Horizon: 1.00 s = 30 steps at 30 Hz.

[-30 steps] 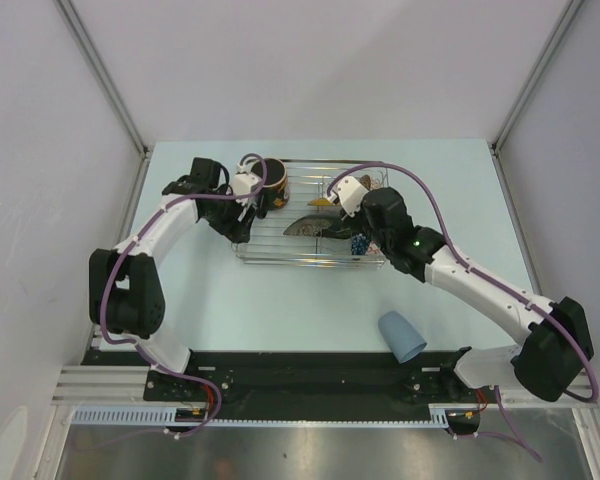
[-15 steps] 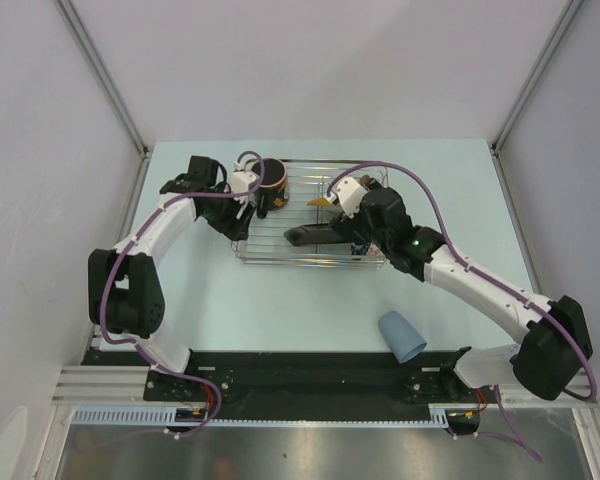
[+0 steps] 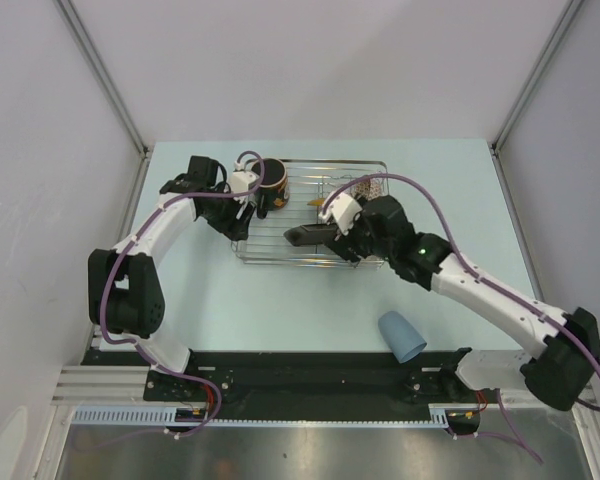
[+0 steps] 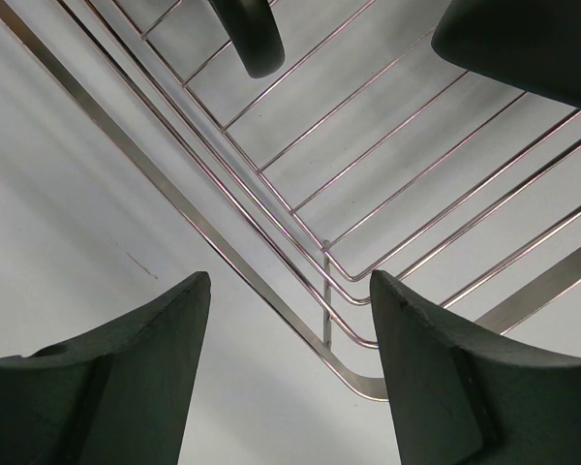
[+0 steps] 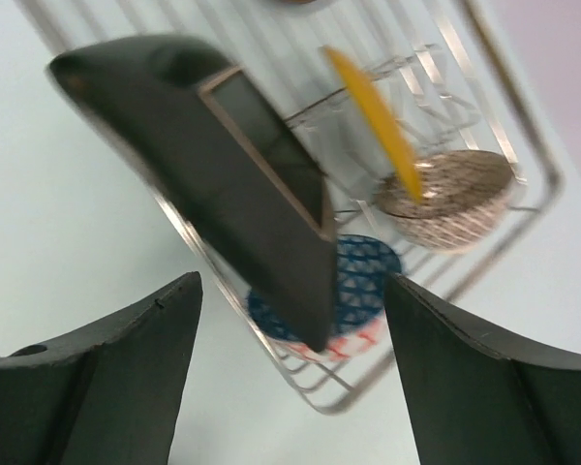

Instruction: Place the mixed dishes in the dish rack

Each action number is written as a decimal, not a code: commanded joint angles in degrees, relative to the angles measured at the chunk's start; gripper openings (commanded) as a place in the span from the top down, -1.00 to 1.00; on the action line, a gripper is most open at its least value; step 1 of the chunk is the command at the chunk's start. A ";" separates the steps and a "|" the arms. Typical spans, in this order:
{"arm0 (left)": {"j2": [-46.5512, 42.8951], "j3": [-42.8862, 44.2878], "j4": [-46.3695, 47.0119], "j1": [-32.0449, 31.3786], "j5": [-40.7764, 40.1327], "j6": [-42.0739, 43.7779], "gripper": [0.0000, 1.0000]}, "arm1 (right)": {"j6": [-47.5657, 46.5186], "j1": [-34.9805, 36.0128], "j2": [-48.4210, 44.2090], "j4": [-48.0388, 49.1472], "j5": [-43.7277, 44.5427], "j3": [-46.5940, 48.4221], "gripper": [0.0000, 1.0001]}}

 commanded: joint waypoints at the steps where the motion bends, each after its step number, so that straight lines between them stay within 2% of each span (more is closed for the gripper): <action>1: -0.41 1.33 1.11 0.42 0.62 0.63 -0.43 | -3.11 3.18 4.82 -0.78 1.61 0.42 -0.64; 8: -0.32 1.07 1.20 0.60 0.71 0.81 -0.43 | -6.71 3.45 9.83 7.83 9.07 0.42 -0.57; 15: -0.32 0.45 1.64 0.86 0.88 0.72 -0.43 | -11.99 3.54 12.47 15.30 12.87 -0.72 -0.51; 18: -0.32 0.45 1.64 1.13 1.06 0.72 -0.43 | -13.39 3.27 14.31 16.36 13.13 -0.90 -0.39; 21: -0.23 0.62 1.55 1.21 1.06 0.89 -0.43 | -13.75 3.36 15.46 16.28 13.05 -0.90 -0.22; 24: 0.03 1.06 1.46 1.48 1.06 0.98 -0.43 | -13.92 3.19 15.90 15.66 12.69 -0.90 0.04; 30: 0.47 1.50 1.55 1.48 1.58 0.81 -0.43 | -18.31 3.19 14.41 15.13 15.59 -0.90 0.88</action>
